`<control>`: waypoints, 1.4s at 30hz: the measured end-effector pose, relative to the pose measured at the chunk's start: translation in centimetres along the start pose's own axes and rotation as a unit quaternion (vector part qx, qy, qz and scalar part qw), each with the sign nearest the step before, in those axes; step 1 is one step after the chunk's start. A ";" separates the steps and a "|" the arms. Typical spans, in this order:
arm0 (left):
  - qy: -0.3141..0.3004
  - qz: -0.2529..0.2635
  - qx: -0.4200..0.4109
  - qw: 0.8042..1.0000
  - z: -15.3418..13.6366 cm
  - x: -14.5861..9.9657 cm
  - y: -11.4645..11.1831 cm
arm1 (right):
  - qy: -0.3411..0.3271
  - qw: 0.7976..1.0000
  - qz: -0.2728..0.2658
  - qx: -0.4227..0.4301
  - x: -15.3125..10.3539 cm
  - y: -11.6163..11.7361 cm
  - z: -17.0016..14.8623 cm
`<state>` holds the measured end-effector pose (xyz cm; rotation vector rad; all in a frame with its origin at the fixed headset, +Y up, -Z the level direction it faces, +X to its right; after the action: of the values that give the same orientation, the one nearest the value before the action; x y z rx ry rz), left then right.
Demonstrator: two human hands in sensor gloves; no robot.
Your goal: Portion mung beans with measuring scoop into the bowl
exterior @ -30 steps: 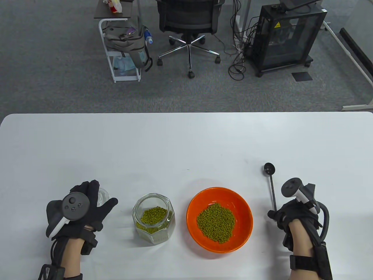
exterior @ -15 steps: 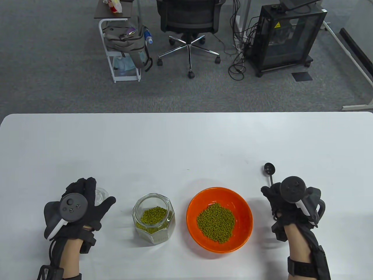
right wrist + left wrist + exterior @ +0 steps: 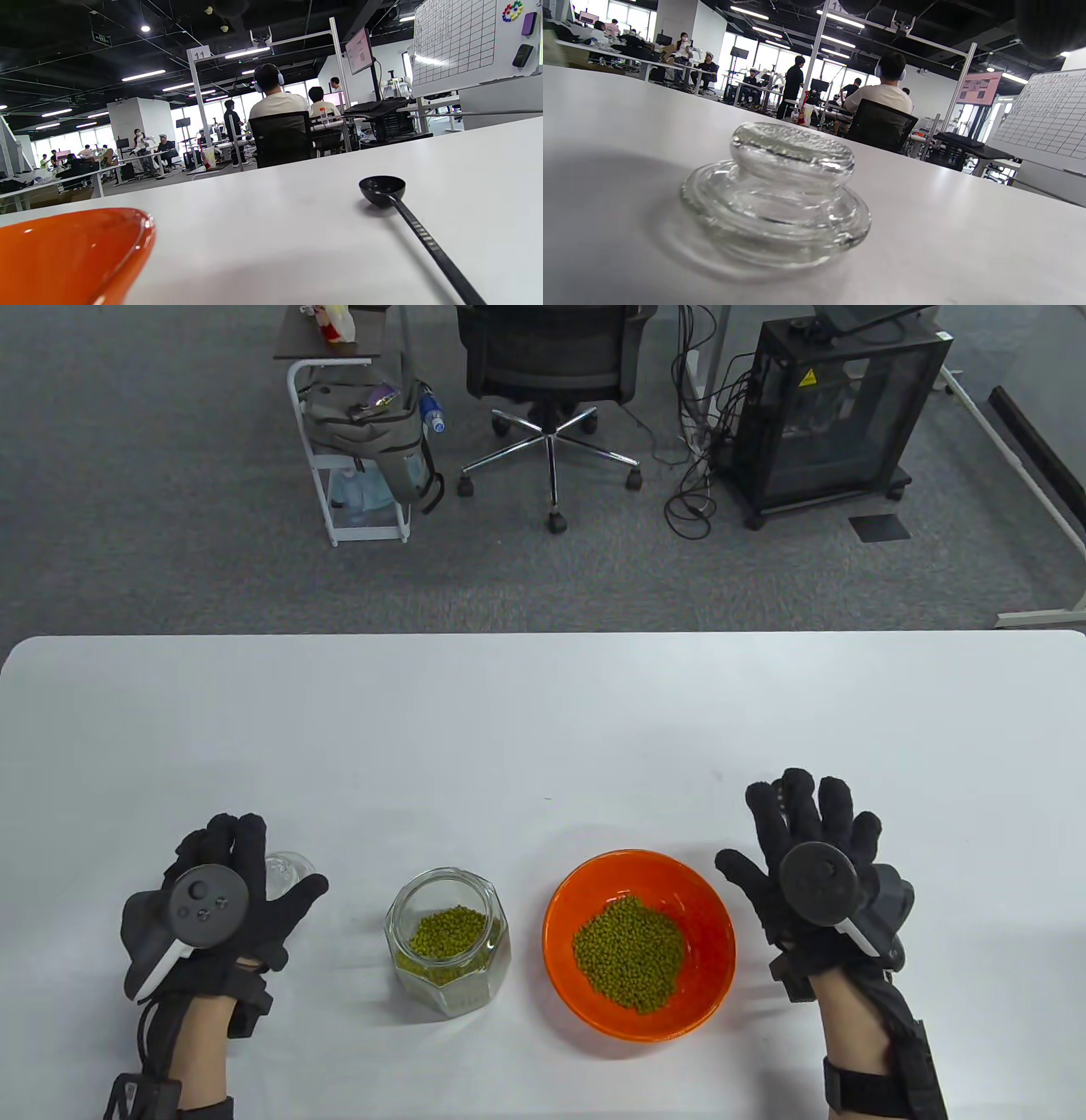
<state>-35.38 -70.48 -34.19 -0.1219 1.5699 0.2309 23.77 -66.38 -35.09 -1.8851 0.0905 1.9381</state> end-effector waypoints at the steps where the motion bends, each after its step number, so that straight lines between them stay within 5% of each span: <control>1: 0.007 -0.011 0.004 1.000 -0.3 0.2 -0.5 | -0.001 1.000 0.000 0.000 0.0 0.0 0.0; 13: 0.082 -0.096 0.031 0.992 -3.4 1.9 -5.2 | 0.002 1.000 0.004 0.001 0.0 0.1 -0.1; 24: 0.097 -0.087 0.042 0.991 -3.3 2.4 -5.7 | 0.007 1.000 0.018 -0.002 0.0 0.3 -0.1; 35: 0.096 -0.030 0.079 0.992 -2.6 2.5 -4.5 | 0.010 1.000 0.024 0.000 0.0 0.4 -0.1; 42: 0.069 0.082 0.034 0.994 -0.9 0.9 0.5 | 0.012 1.000 0.019 0.002 0.1 0.3 -0.2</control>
<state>-36.37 -70.17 -35.04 0.0459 1.7263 0.3015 23.91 -66.70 -35.23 -1.9163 0.1382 1.9382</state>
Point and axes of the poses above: the tracker on the back of each hand, its own z axis roughly to the thumb side, its own x axis roughly from the wrist to the fingertips, y = z × x, the point moved 5 cm from there along x, roughly from the wrist to the fingertips, and after that the axes turned 4 degrees about x, right-handed, at the moved point
